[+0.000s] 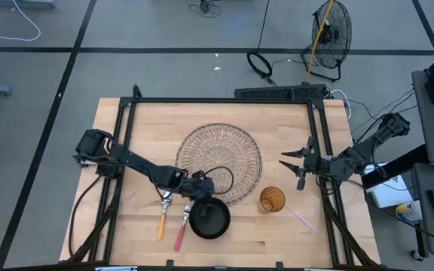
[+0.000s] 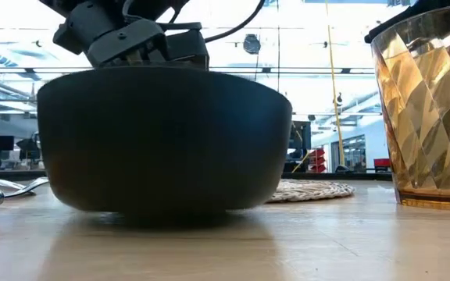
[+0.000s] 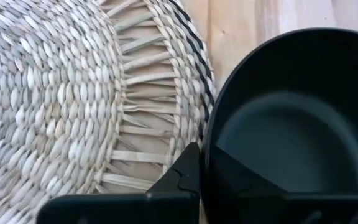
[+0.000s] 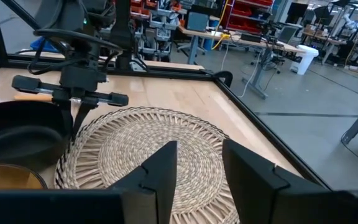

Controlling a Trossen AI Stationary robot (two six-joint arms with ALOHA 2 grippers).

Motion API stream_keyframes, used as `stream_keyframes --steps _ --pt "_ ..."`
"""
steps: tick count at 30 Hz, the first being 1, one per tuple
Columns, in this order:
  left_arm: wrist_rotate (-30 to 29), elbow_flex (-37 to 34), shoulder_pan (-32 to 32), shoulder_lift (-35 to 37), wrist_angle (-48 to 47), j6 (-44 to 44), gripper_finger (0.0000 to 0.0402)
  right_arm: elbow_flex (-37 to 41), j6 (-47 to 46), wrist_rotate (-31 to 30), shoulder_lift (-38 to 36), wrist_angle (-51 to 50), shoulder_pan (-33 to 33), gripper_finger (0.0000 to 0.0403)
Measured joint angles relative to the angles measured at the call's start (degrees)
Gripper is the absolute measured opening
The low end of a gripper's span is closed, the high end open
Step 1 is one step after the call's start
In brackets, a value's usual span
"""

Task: Pick & Place Utensil
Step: Put the black bowl on the left of the brown mat

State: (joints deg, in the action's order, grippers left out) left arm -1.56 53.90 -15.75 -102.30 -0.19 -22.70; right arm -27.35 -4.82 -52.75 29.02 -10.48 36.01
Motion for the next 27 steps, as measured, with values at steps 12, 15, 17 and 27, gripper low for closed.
stream_keyframes --steps 12,15,17,27 --pt "5.79 0.00 0.13 0.04 3.35 -0.42 0.0017 0.00 0.00 0.07 0.00 -0.13 0.00 0.0128" --pt "5.95 -0.01 0.26 1.60 2.18 0.23 0.0008 0.00 -0.02 0.09 0.00 -0.15 0.00 0.0128" --pt "5.03 -0.01 0.45 3.63 1.26 0.87 0.0006 0.00 -0.02 0.11 0.02 -0.15 0.00 0.0128" --pt "-13.82 -0.03 6.86 16.92 -17.24 7.84 0.0009 0.00 -0.02 0.28 0.02 -0.17 -0.02 0.0128"
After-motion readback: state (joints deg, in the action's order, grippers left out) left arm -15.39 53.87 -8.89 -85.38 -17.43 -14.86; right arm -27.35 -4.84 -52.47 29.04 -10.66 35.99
